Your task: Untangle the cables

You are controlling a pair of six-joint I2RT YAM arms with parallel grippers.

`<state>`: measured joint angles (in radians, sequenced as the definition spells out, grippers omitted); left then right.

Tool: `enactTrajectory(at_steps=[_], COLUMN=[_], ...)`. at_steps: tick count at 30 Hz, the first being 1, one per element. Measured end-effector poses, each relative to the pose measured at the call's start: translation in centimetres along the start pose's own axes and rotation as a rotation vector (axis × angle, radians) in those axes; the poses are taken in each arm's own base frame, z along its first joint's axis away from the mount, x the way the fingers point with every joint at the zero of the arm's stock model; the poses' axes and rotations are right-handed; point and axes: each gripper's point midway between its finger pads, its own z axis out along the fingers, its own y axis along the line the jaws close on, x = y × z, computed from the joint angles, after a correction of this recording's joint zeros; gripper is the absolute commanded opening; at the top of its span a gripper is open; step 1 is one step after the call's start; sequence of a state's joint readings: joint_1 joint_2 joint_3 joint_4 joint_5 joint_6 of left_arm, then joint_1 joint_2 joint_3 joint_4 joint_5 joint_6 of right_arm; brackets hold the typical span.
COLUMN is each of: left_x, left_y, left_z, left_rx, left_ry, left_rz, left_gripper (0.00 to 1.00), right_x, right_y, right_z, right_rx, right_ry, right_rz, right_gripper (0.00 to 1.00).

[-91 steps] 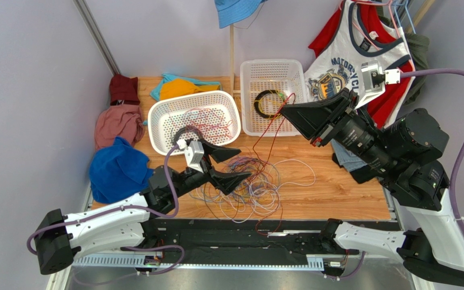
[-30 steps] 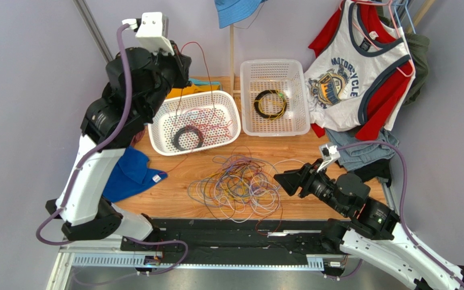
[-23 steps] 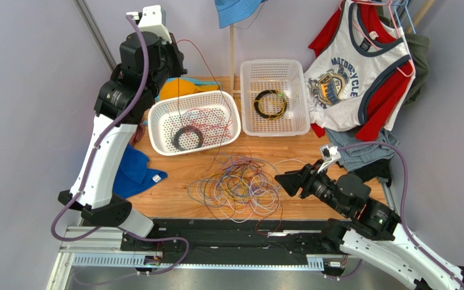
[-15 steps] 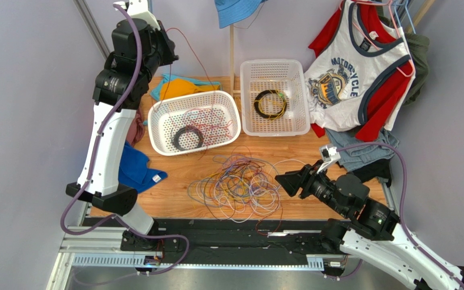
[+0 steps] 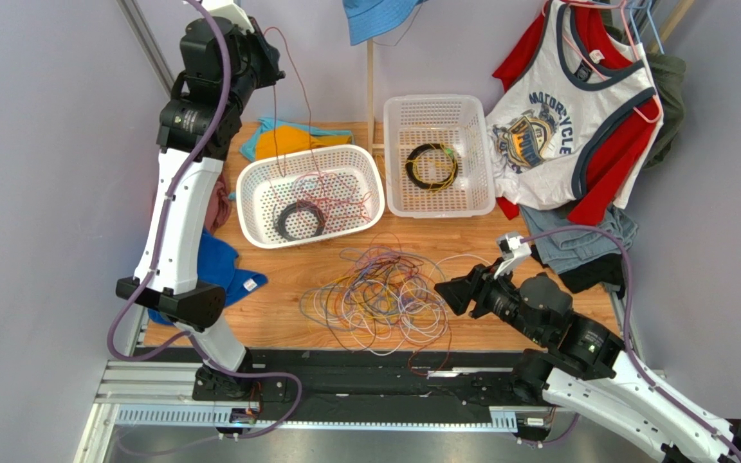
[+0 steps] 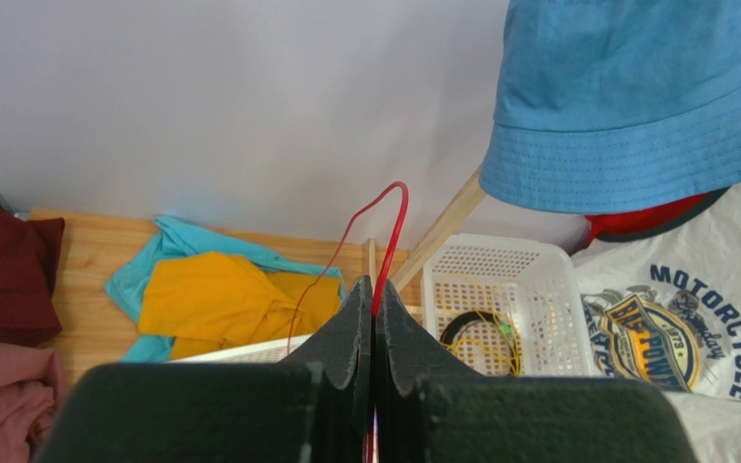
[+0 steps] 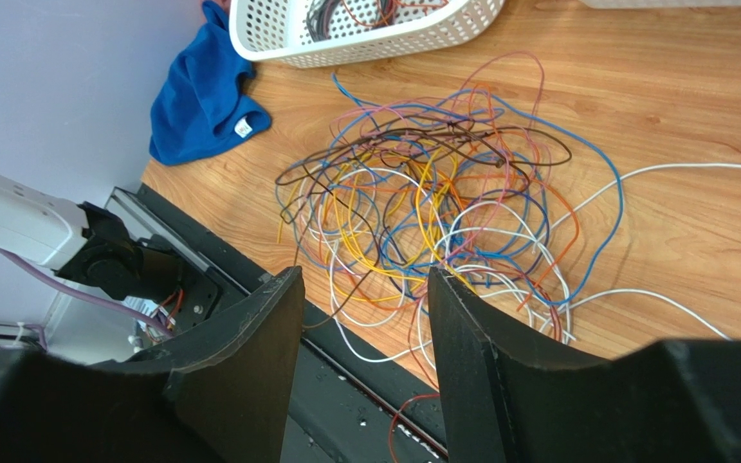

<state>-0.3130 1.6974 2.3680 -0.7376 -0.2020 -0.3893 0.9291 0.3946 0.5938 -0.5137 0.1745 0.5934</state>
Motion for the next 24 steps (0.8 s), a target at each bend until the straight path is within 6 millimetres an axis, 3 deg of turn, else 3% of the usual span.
enactTrajectory(at_steps=[3, 6, 7, 8, 12, 14, 19, 24], left_x=[3.2, 8.4, 11.8, 12.2, 19.6, 22.2, 23.7, 24.7], left_y=[0.5, 1.6, 2.5, 2.7, 5.1, 6.5, 9.3, 11.5], left_z=[1.3, 2.6, 3.2, 3.2, 3.8, 3.7, 3.5, 0.0], left_rx=[-0.006, -0.023, -0.041, -0.044, -0.095, -0.131, -0.199, -0.240], left_ry=[0.062, 0.164, 0.230, 0.238, 0.372, 0.426, 0.436, 0.422], left_rz=[0.003, 0.010, 0.015, 0.016, 0.037, 0.048, 0.025, 0.022], left_gripper=[0.00, 0.00, 0.00, 0.00, 0.00, 0.00, 0.00, 0.00], right_x=[0.5, 0.8, 0.8, 0.9, 0.8, 0.9, 1.1, 2.0], right_y=[-0.3, -0.5, -0.6, -0.6, -0.7, -0.9, -1.3, -1.9], right_z=[0.3, 0.3, 0.3, 0.3, 0.2, 0.1, 0.2, 0.5], right_rx=[0.010, 0.014, 0.015, 0.016, 0.015, 0.017, 0.031, 0.046], right_ry=[0.013, 0.017, 0.017, 0.017, 0.005, 0.002, 0.003, 0.020], right_rz=[-0.003, -0.004, -0.004, -0.004, -0.002, -0.002, -0.004, -0.008], right_gripper=[0.53, 0.53, 0.53, 0.53, 0.53, 0.52, 0.52, 0.52])
